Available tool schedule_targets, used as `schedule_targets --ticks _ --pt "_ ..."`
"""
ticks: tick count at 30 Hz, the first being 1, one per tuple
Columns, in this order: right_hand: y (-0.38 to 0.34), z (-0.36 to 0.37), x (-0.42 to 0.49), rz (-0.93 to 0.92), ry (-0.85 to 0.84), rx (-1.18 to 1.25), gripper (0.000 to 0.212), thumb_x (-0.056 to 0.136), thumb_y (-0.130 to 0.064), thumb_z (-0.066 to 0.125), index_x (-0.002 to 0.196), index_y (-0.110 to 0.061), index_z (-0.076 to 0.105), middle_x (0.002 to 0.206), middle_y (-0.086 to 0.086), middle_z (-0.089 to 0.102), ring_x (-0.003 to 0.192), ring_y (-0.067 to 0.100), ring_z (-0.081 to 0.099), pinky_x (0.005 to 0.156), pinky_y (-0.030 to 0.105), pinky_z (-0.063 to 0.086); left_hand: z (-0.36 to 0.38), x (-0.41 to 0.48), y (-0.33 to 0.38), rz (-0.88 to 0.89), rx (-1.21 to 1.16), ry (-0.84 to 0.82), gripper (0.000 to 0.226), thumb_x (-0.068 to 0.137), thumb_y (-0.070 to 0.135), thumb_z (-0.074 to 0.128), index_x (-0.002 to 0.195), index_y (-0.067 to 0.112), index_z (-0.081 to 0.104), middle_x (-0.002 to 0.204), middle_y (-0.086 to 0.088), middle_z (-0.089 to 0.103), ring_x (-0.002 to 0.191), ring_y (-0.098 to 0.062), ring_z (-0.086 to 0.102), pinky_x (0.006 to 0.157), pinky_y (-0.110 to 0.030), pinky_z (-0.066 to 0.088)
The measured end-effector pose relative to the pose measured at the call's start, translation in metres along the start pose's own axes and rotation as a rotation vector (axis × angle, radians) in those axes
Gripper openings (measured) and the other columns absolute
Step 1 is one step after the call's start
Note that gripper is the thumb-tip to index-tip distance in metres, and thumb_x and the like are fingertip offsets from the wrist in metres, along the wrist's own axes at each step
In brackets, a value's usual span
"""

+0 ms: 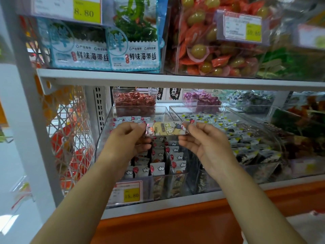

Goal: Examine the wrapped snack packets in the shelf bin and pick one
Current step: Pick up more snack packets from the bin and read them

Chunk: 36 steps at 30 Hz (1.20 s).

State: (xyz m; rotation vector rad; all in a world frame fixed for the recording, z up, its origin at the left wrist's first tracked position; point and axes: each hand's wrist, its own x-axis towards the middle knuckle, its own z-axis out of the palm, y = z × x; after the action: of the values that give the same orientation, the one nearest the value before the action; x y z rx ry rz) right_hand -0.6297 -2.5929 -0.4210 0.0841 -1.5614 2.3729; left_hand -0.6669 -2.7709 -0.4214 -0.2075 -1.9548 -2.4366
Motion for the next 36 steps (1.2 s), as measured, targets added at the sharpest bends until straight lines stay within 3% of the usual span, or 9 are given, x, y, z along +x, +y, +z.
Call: schedule_targets --ticks 7,12,15,18,21,25,31,36 --pt "-0.005 -0.012 0.001 0.117 -0.097 0.134 0.014 0.078 0.005 0.056 0.091 0.005 0.063 0.077 0.013 0.072 0.070 0.020 0.071 0.059 0.021 0.056 0.001 0.002 -0.004 0.000 -0.102 0.014 0.021 0.092 0.014 0.054 0.072 0.007 0.050 0.062 -0.003 0.052 0.054 -0.009 0.057 0.054 -0.016 0.052" --pt "-0.003 -0.014 0.002 0.094 -0.047 0.116 0.015 0.082 0.012 0.052 0.084 0.003 0.064 0.073 0.012 0.072 0.067 0.021 0.071 0.058 0.021 0.056 0.000 0.003 -0.003 -0.018 -0.172 -0.017 0.012 0.089 -0.003 0.052 0.080 0.004 0.051 0.077 -0.008 0.052 0.053 -0.008 0.062 0.056 -0.017 0.053" --pt "-0.002 -0.014 0.002 0.020 0.032 -0.001 0.016 0.085 0.013 0.052 0.083 0.000 0.062 0.068 0.008 0.069 0.063 0.018 0.070 0.057 0.021 0.056 0.001 0.001 -0.003 -0.002 -0.132 -0.043 0.011 0.089 -0.007 0.050 0.085 0.003 0.052 0.079 -0.011 0.054 0.056 -0.012 0.066 0.057 -0.018 0.054" --pt "-0.001 -0.014 0.001 -0.093 0.078 -0.230 0.013 0.088 0.011 0.051 0.091 0.000 0.059 0.080 0.011 0.065 0.062 0.016 0.070 0.060 0.020 0.056 0.000 0.000 -0.002 -0.008 -0.141 -0.081 0.012 0.088 -0.007 0.051 0.083 0.003 0.053 0.075 -0.011 0.058 0.060 -0.016 0.068 0.058 -0.020 0.055" --pt "-0.002 -0.013 -0.001 -0.212 0.108 -0.394 0.018 0.089 0.008 0.052 0.086 -0.009 0.058 0.082 0.007 0.064 0.060 0.015 0.070 0.060 0.019 0.056 0.000 0.000 0.003 -0.049 -0.216 -0.160 0.006 0.084 0.000 0.058 0.079 0.003 0.057 0.070 -0.009 0.065 0.065 -0.022 0.069 0.060 -0.025 0.056" --pt "-0.001 -0.010 -0.003 -0.275 0.063 -0.439 0.018 0.090 0.005 0.053 0.083 -0.011 0.058 0.077 0.001 0.065 0.059 0.013 0.069 0.060 0.020 0.056 0.001 -0.003 0.001 -0.013 -0.086 -0.160 0.027 0.074 0.023 0.066 0.085 0.000 0.058 0.089 -0.014 0.065 0.076 -0.022 0.069 0.067 -0.024 0.056" --pt "0.001 -0.010 -0.003 -0.146 0.003 -0.364 0.005 0.088 -0.012 0.061 0.084 -0.009 0.062 0.080 0.005 0.066 0.072 0.018 0.069 0.069 0.038 0.060 0.000 -0.004 0.003 0.007 -0.078 -0.124 0.020 0.077 0.006 0.065 0.095 0.003 0.056 0.098 -0.020 0.067 0.083 -0.022 0.071 0.068 -0.021 0.056" --pt "0.005 -0.009 -0.002 -0.167 -0.018 -0.402 0.012 0.087 -0.011 0.062 0.091 -0.020 0.070 0.093 0.006 0.067 0.080 0.014 0.069 0.066 0.029 0.059 -0.001 -0.006 0.003 0.038 0.002 -0.177 0.026 0.083 0.000 0.062 0.106 0.009 0.058 0.106 -0.014 0.067 0.089 -0.023 0.071 0.075 -0.023 0.057"
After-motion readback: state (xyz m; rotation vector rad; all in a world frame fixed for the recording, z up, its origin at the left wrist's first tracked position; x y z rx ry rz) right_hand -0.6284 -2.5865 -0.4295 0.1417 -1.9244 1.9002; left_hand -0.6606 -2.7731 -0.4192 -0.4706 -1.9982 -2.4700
